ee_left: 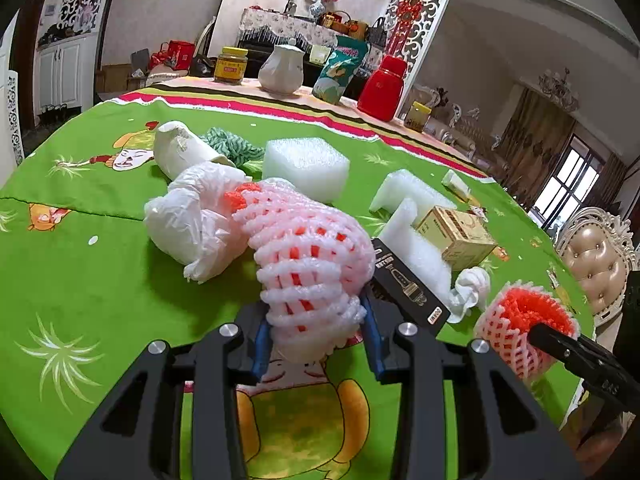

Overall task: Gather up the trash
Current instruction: 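Carry both pink foam nets to the pink bin and release them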

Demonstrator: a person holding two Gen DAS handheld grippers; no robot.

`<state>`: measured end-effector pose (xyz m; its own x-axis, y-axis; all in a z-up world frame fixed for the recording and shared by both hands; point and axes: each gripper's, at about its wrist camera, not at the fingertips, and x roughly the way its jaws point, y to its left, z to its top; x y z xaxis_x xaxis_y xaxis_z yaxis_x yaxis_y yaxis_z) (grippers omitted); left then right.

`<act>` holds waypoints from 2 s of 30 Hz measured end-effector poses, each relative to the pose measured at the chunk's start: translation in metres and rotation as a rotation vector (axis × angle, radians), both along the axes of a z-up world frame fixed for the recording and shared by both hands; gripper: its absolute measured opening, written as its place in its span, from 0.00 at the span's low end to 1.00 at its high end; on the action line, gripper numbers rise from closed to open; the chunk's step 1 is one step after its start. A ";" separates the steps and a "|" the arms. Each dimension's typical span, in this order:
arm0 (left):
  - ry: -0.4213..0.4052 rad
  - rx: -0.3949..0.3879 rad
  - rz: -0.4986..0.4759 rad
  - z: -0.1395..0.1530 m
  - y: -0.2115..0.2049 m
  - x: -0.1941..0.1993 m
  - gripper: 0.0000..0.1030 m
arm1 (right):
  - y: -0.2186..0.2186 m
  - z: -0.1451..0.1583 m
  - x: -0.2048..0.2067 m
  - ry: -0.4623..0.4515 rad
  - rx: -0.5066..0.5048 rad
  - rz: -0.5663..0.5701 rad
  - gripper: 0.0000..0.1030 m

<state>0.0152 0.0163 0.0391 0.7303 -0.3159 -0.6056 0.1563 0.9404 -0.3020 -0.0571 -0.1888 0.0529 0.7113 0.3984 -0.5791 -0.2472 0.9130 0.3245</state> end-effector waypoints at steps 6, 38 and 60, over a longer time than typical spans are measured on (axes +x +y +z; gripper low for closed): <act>-0.060 0.010 -0.015 0.008 -0.002 -0.012 0.35 | 0.001 0.004 -0.002 -0.015 0.008 0.000 0.46; -0.302 0.043 0.190 0.068 0.122 -0.121 0.36 | 0.085 0.039 -0.013 -0.113 -0.073 0.100 0.46; -0.259 0.061 0.475 0.073 0.293 -0.223 0.36 | 0.289 0.084 -0.013 -0.210 -0.050 0.466 0.46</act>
<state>-0.2080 0.3095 0.1119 0.9120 0.1150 -0.3938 -0.2278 0.9403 -0.2529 -0.0706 0.1004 0.1365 0.5676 0.6763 -0.4695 -0.6870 0.7033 0.1826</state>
